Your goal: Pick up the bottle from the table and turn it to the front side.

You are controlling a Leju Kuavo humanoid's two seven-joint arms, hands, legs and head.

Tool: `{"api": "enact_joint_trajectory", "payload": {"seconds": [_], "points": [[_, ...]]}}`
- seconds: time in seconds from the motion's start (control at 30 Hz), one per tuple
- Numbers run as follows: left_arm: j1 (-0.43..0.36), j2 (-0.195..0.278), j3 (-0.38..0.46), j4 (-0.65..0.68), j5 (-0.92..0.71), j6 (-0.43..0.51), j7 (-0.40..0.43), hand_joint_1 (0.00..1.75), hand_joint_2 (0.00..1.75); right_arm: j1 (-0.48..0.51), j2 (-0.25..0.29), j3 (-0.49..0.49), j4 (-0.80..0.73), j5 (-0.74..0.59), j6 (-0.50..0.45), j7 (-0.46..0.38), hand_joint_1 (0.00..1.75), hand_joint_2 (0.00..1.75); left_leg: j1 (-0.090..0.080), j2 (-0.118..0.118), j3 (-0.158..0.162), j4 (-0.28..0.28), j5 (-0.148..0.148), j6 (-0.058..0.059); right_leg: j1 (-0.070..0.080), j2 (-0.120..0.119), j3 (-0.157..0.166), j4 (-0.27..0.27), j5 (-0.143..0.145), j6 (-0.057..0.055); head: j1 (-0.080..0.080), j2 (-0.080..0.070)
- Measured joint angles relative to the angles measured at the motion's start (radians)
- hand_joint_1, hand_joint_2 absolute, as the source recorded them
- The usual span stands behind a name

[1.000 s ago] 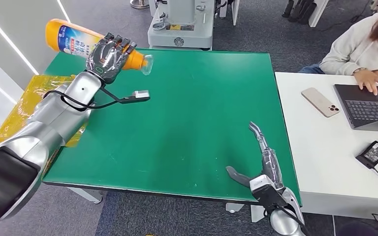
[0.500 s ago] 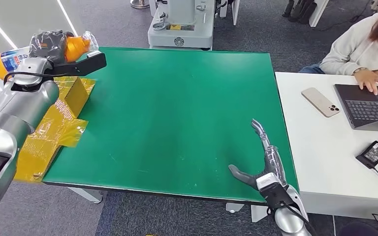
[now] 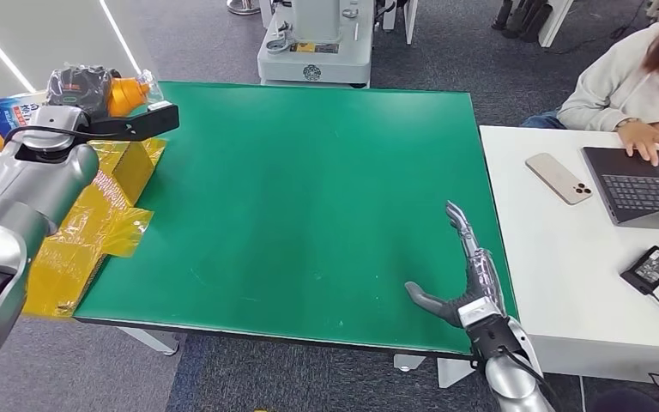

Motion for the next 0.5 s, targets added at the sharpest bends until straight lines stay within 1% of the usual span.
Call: {"api": "enact_joint_trajectory", "payload": {"seconds": [0.1,0.23,0.5], "points": [[0.015,-0.003,0.002,0.001,0.011,-0.001,-0.029,1.75,1.75,0.0,-0.002,0.001,0.0,-0.009,0.001,0.007,0.0,1.75,0.0,0.0,0.0,0.0,0.0,0.0,0.0,0.0,0.0,0.0,0.0,0.0,0.0,0.0],[0.071,-0.011,0.019,0.001,0.039,0.008,-0.07,1.75,1.75,0.0,-0.008,0.002,0.0,-0.018,0.004,0.018,0.0,1.75,0.0,0.0,0.0,0.0,0.0,0.0,0.0,0.0,0.0,0.0,0.0,0.0,0.0,0.0],[0.196,-0.005,0.051,0.001,0.057,0.021,-0.078,1.75,1.75,0.0,-0.022,0.001,0.0,-0.038,0.02,0.034,0.0,1.75,0.0,0.0,0.0,0.0,0.0,0.0,0.0,0.001,0.0,0.0,0.0,0.0,0.0,0.0]]}}
